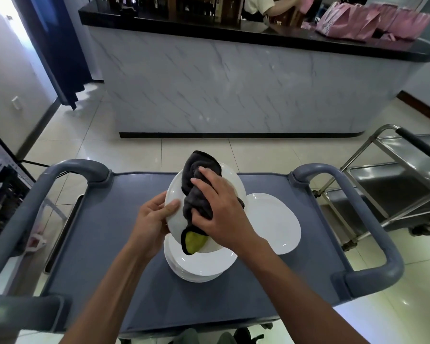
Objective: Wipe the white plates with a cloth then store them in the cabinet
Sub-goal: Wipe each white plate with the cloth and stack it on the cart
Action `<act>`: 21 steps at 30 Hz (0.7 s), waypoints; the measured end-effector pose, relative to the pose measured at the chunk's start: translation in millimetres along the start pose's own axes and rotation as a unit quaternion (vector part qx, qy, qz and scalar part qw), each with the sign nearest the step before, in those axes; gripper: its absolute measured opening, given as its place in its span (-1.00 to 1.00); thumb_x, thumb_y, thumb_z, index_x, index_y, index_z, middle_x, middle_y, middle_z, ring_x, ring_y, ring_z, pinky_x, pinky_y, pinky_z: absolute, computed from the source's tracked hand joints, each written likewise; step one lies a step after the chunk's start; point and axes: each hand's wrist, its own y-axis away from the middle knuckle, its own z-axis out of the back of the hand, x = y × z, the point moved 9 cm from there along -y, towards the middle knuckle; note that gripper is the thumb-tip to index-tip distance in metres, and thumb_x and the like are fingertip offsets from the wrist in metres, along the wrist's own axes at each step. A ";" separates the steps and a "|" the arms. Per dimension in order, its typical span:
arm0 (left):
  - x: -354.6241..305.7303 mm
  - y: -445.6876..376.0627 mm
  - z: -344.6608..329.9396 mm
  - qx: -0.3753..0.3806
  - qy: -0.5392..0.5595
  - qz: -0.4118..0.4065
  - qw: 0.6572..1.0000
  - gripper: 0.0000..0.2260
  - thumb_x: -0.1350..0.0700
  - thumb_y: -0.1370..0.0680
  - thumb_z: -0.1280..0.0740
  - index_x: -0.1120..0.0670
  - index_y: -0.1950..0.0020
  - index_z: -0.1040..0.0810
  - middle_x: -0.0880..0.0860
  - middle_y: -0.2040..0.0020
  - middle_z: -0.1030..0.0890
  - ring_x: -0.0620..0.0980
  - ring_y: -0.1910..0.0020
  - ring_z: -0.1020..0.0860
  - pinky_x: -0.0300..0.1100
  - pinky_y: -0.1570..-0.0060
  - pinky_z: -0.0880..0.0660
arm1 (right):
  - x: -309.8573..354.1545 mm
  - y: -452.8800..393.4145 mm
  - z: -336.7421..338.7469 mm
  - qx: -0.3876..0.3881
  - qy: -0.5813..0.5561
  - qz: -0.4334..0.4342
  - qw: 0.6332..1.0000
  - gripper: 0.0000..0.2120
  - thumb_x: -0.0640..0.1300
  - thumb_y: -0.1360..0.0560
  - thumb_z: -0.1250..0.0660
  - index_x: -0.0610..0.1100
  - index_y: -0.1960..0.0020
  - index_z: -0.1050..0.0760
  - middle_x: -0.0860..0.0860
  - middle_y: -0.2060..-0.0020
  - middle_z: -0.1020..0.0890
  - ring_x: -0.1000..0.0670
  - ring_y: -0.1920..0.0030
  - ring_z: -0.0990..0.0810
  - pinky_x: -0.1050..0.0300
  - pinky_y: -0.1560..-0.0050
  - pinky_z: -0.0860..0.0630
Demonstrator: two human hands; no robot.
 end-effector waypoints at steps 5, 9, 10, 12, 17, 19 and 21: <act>-10.9 -1.9 -5.2 0.018 -0.042 -0.007 0.999 -0.72 0.13 -0.54 -0.37 0.06 -0.24 -0.64 0.26 -0.09 -0.68 0.21 0.05 -0.68 -0.01 0.22 -0.64 | 6.4 -5.2 3.2 0.011 0.027 0.057 0.998 -0.51 -0.19 -0.44 -0.45 -0.24 -0.35 -0.51 -0.16 -0.43 -0.44 -0.16 -0.46 -0.39 -0.15 -0.45 -0.33; -17.4 -2.4 1.6 -0.008 -0.042 -0.031 0.999 -0.74 0.16 -0.50 -0.38 0.15 -0.18 -0.65 0.26 -0.04 -0.69 0.21 0.08 -0.65 -0.04 0.22 -0.63 | -1.6 -11.9 5.0 0.018 0.015 0.035 0.999 -0.49 -0.20 -0.43 -0.44 -0.23 -0.37 -0.49 -0.11 -0.41 -0.46 -0.11 -0.43 -0.42 -0.08 -0.42 -0.37; -18.3 -2.2 3.8 -0.018 -0.036 -0.037 0.999 -0.73 0.17 -0.48 -0.39 0.17 -0.17 -0.65 0.25 -0.01 -0.69 0.20 0.10 -0.64 -0.06 0.24 -0.62 | -8.2 -14.2 7.6 0.008 0.003 0.006 1.000 -0.48 -0.19 -0.44 -0.44 -0.21 -0.38 -0.48 -0.08 -0.41 -0.46 -0.08 -0.42 -0.41 -0.06 -0.42 -0.37; -19.8 -1.3 7.9 -0.035 -0.018 -0.047 0.998 -0.71 0.18 -0.47 -0.38 0.20 -0.18 -0.64 0.22 0.01 -0.68 0.17 0.12 -0.63 -0.10 0.25 -0.61 | -24.3 -17.6 14.5 -0.018 -0.024 -0.059 0.998 -0.47 -0.19 -0.44 -0.42 -0.18 -0.40 -0.46 -0.02 -0.42 -0.44 -0.03 -0.42 -0.40 -0.02 -0.41 -0.38; -15.2 0.7 15.8 -0.065 0.053 -0.047 0.995 -0.65 0.20 -0.50 -0.34 0.29 -0.26 -0.57 0.22 -0.02 -0.67 0.13 0.10 -0.66 -0.07 0.18 -0.64 | -44.6 -16.9 16.2 -0.036 -0.051 -0.125 0.990 -0.47 -0.19 -0.46 -0.41 -0.17 -0.42 -0.44 0.00 -0.43 -0.42 0.02 -0.43 -0.38 0.08 -0.44 -0.35; -9.0 1.8 16.0 -0.076 0.079 -0.039 0.993 -0.67 0.20 -0.51 -0.33 0.26 -0.25 -0.59 0.21 -0.03 -0.69 0.13 0.09 -0.67 -0.06 0.18 -0.65 | -49.9 -14.0 15.5 -0.046 -0.054 -0.145 0.987 -0.47 -0.17 -0.47 -0.40 -0.16 -0.43 -0.43 0.01 -0.44 -0.41 0.05 -0.43 -0.37 0.21 -0.45 -0.29; -2.4 2.7 16.4 -0.089 0.104 -0.030 0.990 -0.69 0.19 -0.50 -0.33 0.22 -0.23 -0.61 0.18 -0.01 -0.70 0.10 0.10 -0.68 -0.06 0.17 -0.65 | -57.1 -9.6 17.5 -0.067 -0.067 -0.179 0.979 -0.47 -0.15 -0.48 -0.40 -0.13 -0.43 -0.42 0.04 -0.43 -0.40 0.08 -0.43 -0.36 0.38 -0.41 -0.22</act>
